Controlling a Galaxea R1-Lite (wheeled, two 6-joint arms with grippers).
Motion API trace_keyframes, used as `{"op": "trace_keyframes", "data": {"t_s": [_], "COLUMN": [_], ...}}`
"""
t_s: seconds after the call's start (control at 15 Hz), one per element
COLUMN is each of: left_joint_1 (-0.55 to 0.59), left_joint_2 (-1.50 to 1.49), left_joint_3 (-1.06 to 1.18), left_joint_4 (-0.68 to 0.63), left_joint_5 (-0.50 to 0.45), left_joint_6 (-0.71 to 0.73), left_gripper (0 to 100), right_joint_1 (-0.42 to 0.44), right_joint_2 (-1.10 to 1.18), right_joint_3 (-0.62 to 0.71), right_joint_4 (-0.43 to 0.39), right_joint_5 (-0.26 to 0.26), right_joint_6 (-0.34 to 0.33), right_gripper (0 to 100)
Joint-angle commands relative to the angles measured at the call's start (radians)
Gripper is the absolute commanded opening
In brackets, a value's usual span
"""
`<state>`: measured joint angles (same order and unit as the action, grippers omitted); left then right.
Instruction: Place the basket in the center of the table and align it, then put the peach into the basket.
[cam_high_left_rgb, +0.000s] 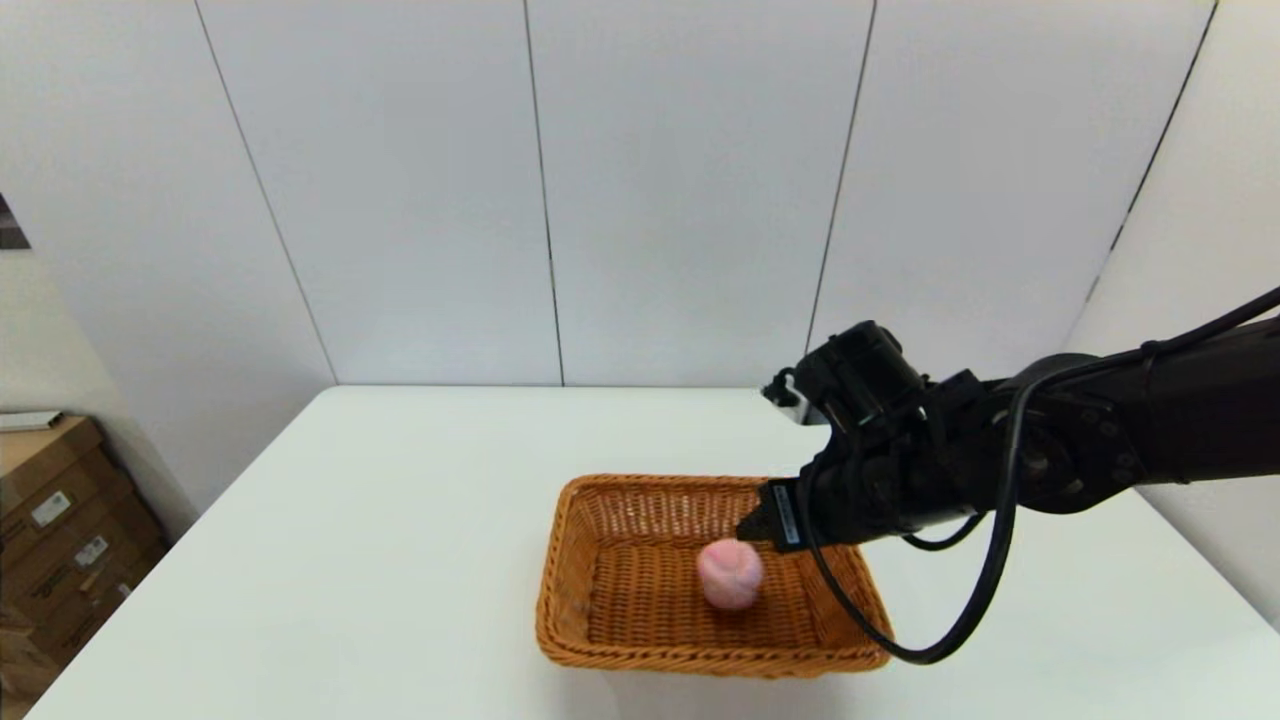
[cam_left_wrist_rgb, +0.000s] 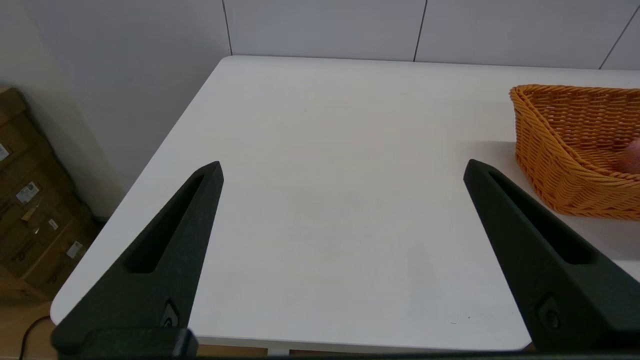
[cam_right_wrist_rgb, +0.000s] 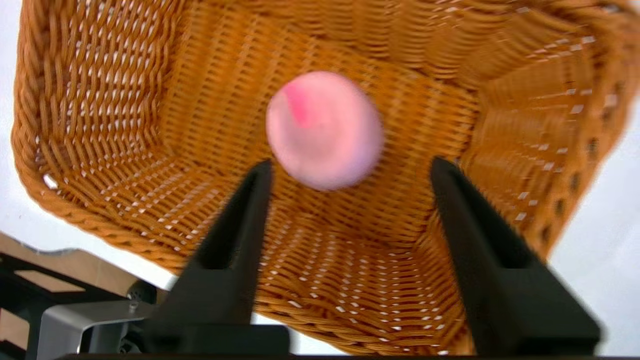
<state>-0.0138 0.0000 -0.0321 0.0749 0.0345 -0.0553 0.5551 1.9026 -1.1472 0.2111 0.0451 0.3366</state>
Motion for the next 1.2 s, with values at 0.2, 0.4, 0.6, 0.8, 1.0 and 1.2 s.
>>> {"op": "trace_keyframes", "data": {"t_s": [0.2, 0.4, 0.6, 0.8, 1.0, 1.2], "left_joint_1": [0.0, 0.0, 0.0, 0.0, 0.0, 0.0], "left_joint_2": [-0.002, -0.002, -0.002, -0.002, -0.002, -0.002], "left_joint_3": [0.0, 0.0, 0.0, 0.0, 0.0, 0.0], "left_joint_4": [0.0, 0.0, 0.0, 0.0, 0.0, 0.0], "left_joint_5": [-0.001, -0.001, -0.001, -0.001, -0.001, -0.001], "left_joint_6": [-0.008, -0.008, -0.008, -0.008, -0.008, -0.008], "left_gripper": [100, 100, 100, 100, 100, 100], "right_joint_1": [-0.323, -0.564, -0.748, -0.767, -0.739, -0.728], "right_joint_2": [-0.132, -0.132, -0.143, -0.241, -0.438, -0.694], "right_joint_3": [0.03, 0.03, 0.05, 0.087, 0.159, 0.282], "right_joint_4": [0.048, 0.067, 0.067, 0.07, 0.099, 0.143], "right_joint_5": [0.006, 0.012, 0.064, 0.084, 0.148, 0.148], "right_joint_6": [-0.062, -0.174, -0.271, -0.272, -0.288, -0.289], "right_gripper": [100, 100, 100, 100, 100, 100]}}
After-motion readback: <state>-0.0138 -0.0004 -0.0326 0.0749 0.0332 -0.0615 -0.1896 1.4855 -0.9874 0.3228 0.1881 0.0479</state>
